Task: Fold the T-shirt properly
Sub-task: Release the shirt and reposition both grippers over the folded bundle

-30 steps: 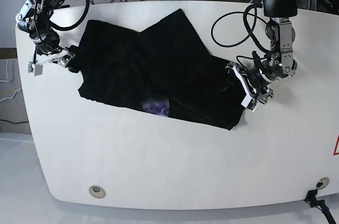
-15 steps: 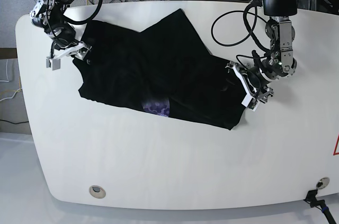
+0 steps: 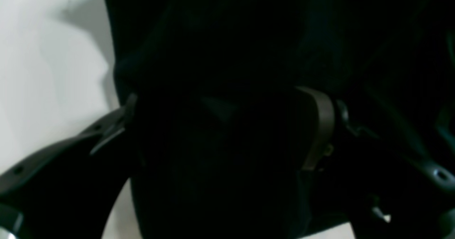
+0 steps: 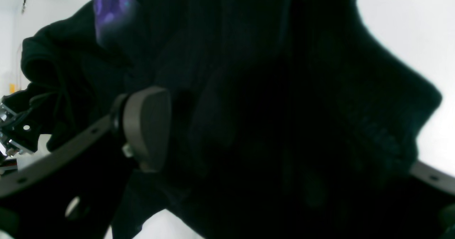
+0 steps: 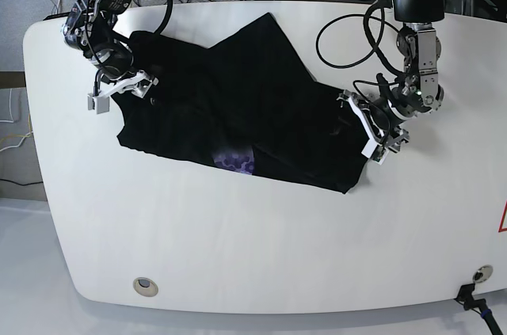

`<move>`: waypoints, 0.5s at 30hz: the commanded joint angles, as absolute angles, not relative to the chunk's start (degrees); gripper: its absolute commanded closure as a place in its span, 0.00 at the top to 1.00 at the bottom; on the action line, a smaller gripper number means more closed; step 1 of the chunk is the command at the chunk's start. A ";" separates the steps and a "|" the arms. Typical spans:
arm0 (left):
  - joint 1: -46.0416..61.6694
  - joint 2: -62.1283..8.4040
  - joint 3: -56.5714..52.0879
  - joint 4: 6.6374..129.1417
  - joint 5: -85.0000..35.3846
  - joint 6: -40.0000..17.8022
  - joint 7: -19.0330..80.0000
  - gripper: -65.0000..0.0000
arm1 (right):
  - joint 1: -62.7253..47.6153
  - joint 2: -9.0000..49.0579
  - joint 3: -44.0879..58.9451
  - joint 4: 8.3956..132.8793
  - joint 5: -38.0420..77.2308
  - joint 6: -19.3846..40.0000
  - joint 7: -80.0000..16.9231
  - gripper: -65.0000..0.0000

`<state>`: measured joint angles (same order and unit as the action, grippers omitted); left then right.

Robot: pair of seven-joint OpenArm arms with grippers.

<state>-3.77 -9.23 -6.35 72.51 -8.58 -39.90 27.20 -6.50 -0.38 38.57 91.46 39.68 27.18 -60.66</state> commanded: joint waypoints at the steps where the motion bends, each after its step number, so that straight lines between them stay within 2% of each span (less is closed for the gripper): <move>1: -3.12 -9.45 -6.20 73.45 -7.25 -40.00 30.55 0.72 | -6.02 -0.04 38.64 92.26 40.22 27.30 -60.79 0.76; 3: -2.68 -9.36 -6.20 74.07 -7.25 -40.00 30.55 0.72 | -5.32 -0.13 38.64 92.09 40.22 27.30 -60.79 0.74; 5: -2.24 -9.36 -6.20 74.07 -7.25 -40.00 30.55 0.72 | -4.70 -0.13 38.64 92.09 40.22 27.12 -60.62 0.62; 8: -2.24 -9.36 -6.20 74.07 -7.25 -40.00 30.55 0.72 | -3.82 -0.13 38.55 92.09 40.22 27.12 -60.62 0.37; 12: -2.24 -9.36 -6.11 74.07 -7.25 -40.00 30.55 0.72 | -2.86 -0.13 38.20 92.18 40.22 26.86 -60.62 0.00; 15: -2.15 -9.27 -6.11 74.07 -7.25 -40.00 30.55 0.72 | -2.86 -0.66 34.51 92.44 40.13 26.86 -60.62 0.00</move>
<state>-2.50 -9.13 -6.33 74.06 -8.64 -39.72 27.38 -3.60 -0.60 36.16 91.24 38.74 26.37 -61.19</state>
